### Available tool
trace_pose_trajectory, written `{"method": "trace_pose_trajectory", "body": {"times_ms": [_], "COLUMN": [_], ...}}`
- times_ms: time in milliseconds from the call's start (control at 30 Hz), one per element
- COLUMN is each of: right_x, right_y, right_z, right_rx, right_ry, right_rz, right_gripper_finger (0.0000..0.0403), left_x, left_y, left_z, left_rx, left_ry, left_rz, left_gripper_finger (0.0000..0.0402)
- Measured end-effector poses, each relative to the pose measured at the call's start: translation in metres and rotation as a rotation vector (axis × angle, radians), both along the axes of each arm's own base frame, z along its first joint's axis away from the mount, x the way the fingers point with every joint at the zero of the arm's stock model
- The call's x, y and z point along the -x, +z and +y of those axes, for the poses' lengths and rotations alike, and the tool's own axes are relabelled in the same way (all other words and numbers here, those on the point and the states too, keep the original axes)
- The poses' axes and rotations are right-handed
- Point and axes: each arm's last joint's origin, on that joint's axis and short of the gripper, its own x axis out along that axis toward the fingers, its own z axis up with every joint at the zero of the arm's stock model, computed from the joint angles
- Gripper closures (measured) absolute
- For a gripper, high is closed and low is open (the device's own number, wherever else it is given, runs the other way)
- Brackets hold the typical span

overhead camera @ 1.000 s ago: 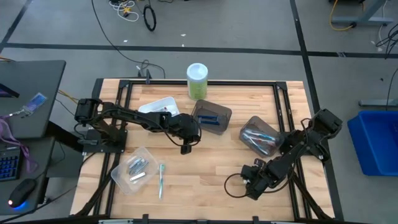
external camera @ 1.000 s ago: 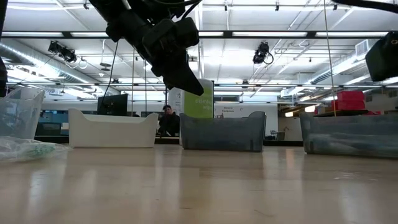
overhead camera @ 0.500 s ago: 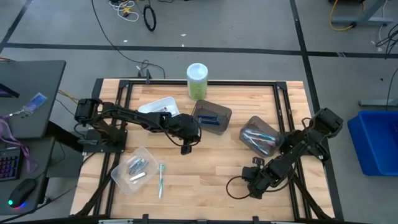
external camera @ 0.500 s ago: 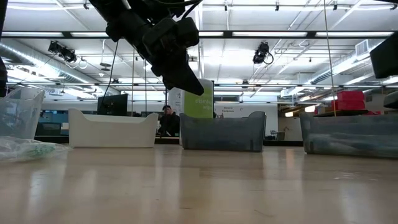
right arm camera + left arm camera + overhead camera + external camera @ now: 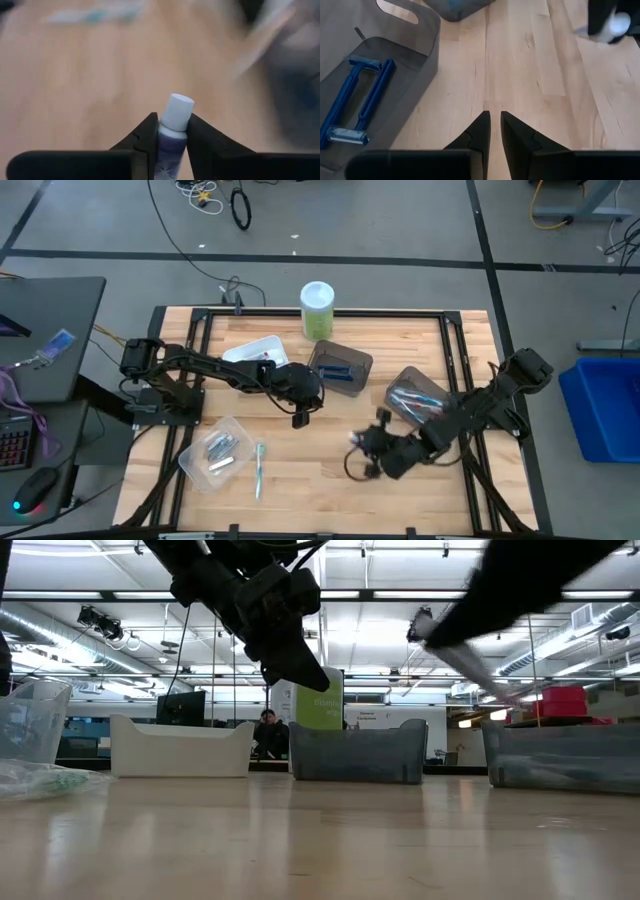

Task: Pick & Place Travel size toiletries
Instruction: Put the toothpaste into the white bin

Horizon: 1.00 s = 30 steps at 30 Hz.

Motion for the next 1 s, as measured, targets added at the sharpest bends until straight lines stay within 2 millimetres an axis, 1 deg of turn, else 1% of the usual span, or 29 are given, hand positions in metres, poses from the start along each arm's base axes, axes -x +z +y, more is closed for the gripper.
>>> {"method": "trace_pose_trajectory", "body": {"times_ms": [133, 233, 333, 467, 633, 700, 800, 900, 1000], "right_x": [-0.019, -0.029, -0.033, -0.027, -0.010, -0.006, -0.003, -0.004, -0.007], "right_y": [0.018, 0.033, 0.045, 0.066, 0.094, 0.096, 0.088, 0.080, 0.075], "right_z": [-0.023, -0.043, -0.059, -0.072, -0.079, -0.082, -0.087, -0.096, -0.110], "right_rx": [0.233, 0.326, 0.374, 0.399, 0.391, 0.358, 0.365, 0.370, 0.323], "right_ry": [-0.070, -0.127, -0.171, -0.180, -0.186, -0.206, -0.219, -0.241, -0.250], "right_rz": [-0.144, -0.202, -0.230, -0.264, -0.338, -0.363, -0.344, -0.339, -0.392], "right_gripper_finger": [0.0316, 0.0312, 0.0311, 0.0310, 0.0309, 0.0309, 0.0309, 0.0309, 0.0308], "left_x": [-0.002, -0.003, -0.003, -0.003, -0.003, -0.004, -0.006, -0.008, -0.009], "left_y": [0.002, 0.004, 0.004, 0.004, 0.005, 0.006, 0.009, 0.012, 0.013], "left_z": [-0.003, -0.007, -0.008, -0.006, -0.004, -0.004, -0.003, -0.003, -0.003], "left_rx": [0.014, 0.008, -0.026, -0.080, -0.128, -0.143, -0.162, -0.174, -0.179], "left_ry": [0.002, -0.014, -0.027, 0.029, 0.090, 0.103, 0.101, 0.094, 0.097], "left_rz": [-0.028, -0.045, -0.045, -0.044, -0.054, -0.075, -0.109, -0.149, -0.164], "left_gripper_finger": [0.0351, 0.0351, 0.0351, 0.0351, 0.0351, 0.0351, 0.0342, 0.0321, 0.0295]}}
